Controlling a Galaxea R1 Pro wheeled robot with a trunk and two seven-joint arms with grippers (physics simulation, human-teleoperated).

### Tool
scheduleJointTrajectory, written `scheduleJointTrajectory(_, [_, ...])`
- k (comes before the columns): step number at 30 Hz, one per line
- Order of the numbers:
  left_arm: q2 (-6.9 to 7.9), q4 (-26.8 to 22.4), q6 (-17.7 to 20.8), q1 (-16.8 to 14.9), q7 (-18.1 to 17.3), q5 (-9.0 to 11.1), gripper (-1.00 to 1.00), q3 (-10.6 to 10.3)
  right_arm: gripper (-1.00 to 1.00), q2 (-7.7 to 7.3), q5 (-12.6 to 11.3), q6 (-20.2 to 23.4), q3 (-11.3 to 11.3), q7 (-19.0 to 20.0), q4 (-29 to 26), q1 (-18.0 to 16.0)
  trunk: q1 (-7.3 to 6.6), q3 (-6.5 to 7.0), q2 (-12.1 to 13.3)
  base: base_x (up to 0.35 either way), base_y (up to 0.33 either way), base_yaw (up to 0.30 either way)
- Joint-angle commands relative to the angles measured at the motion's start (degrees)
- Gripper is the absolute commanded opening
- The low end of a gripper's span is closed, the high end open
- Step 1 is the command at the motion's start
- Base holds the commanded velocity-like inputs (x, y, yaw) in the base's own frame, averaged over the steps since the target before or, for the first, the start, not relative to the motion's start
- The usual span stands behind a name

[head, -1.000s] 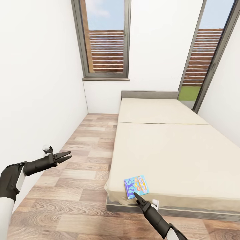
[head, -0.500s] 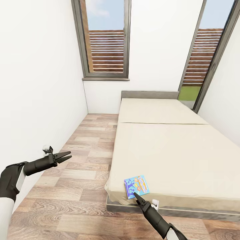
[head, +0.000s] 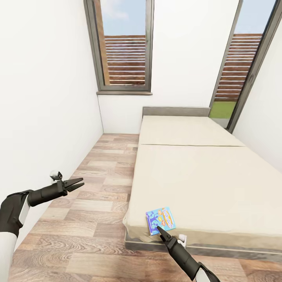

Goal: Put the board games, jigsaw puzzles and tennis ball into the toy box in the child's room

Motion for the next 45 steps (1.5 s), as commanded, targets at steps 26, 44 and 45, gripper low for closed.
scheduleJointTrajectory(26, [0.01,0.01,0.6,-0.03,-0.1,0.01,1.0,0.01,1.0,0.14,-0.11,0.61,-0.25,0.08,0.0,-0.03,-0.01,-0.05,-0.02,0.0,0.017,0.0])
scheduleJointTrajectory(44, [0.01,0.01,0.6,-0.03,-0.08,0.0,1.0,0.01,1.0,0.14,-0.1,0.63,-0.18,0.0,0.0,-0.03,-0.01,-0.05,-0.02,0.017,0.0,0.0])
scheduleJointTrajectory(45, [0.01,0.01,0.6,-0.03,-0.08,0.0,1.0,0.01,1.0,0.14,-0.1,0.63,-0.18,0.0,0.0,-0.05,-0.01,-0.05,-0.02,0.008,0.0,0.0])
